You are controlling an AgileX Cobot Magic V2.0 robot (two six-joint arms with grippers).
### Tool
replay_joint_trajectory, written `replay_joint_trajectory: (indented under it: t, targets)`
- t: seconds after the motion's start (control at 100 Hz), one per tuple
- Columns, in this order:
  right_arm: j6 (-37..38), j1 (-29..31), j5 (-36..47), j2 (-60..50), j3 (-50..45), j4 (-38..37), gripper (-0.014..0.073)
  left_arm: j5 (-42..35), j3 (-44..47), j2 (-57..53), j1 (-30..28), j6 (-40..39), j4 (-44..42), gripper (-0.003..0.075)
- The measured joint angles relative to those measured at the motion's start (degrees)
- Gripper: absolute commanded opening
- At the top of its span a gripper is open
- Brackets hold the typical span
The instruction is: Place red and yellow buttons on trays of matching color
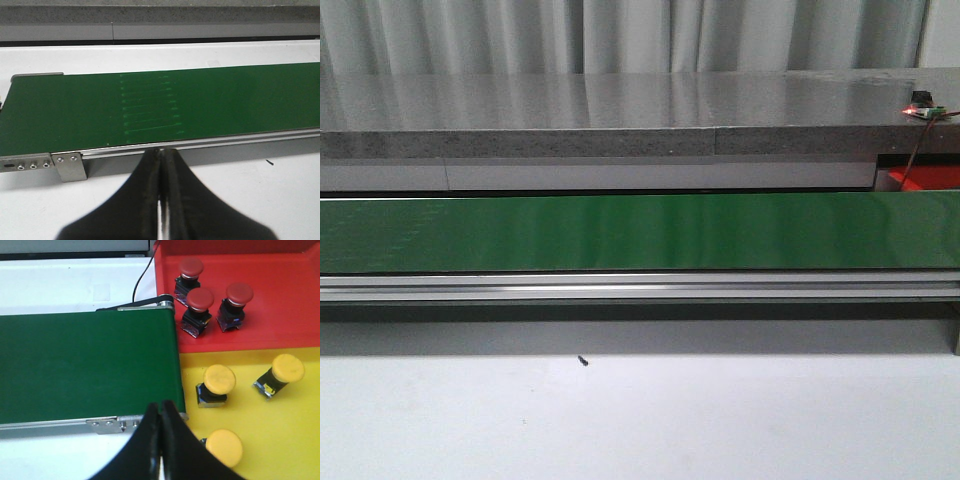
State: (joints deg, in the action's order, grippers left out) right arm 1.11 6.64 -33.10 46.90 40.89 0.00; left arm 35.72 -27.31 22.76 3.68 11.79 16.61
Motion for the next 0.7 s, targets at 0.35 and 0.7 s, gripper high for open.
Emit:
replay_joint_trajectory:
  t: [0.35, 0.7]
  targets:
    - [0.03, 0.00, -0.04, -17.67, -11.54, 0.00, -0.0122, 0.00, 0.00, 0.00, 0.00, 0.00, 0.00, -0.0020]
    - [0.03, 0.00, -1.04, -27.11, -16.65, 0.00, -0.0122, 0.00, 0.00, 0.00, 0.00, 0.00, 0.00, -0.0020]
